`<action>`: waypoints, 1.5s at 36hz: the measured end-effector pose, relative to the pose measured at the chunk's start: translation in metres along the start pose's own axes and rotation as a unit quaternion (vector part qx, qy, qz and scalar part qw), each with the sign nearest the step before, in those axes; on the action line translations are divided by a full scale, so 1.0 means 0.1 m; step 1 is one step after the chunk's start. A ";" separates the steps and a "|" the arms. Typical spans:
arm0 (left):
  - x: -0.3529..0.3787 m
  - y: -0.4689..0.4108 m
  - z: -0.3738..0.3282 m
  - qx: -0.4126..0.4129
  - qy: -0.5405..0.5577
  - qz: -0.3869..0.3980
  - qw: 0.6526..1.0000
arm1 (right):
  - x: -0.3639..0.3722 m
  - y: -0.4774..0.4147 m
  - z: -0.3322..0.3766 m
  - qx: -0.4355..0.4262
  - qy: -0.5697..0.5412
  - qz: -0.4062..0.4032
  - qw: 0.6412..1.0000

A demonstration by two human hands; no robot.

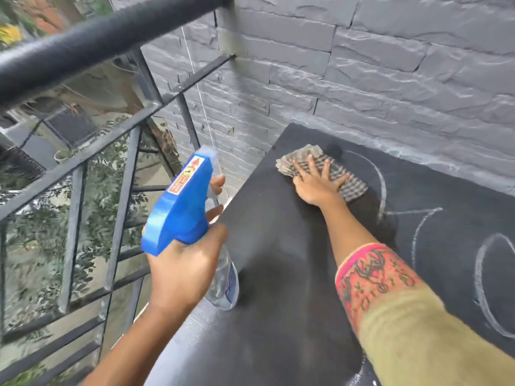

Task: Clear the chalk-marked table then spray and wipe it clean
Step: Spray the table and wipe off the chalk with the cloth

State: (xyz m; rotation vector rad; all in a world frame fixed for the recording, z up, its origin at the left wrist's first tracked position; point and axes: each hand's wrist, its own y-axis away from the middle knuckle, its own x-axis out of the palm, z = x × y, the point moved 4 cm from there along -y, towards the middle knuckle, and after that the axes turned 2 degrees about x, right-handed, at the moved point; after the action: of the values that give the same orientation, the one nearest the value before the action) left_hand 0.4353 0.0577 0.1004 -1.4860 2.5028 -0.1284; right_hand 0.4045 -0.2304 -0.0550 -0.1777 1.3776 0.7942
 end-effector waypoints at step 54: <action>0.41 -0.58 0.02 0.011 -0.034 0.014 0.999 | -0.02 0.44 -0.52 0.046 0.004 0.011 0.999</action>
State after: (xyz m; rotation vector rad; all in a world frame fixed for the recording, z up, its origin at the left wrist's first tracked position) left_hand 0.4664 -0.0064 0.1037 -1.4215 2.4605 -0.0988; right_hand 0.3363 -0.2275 -0.0509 -0.0931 1.4227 0.7474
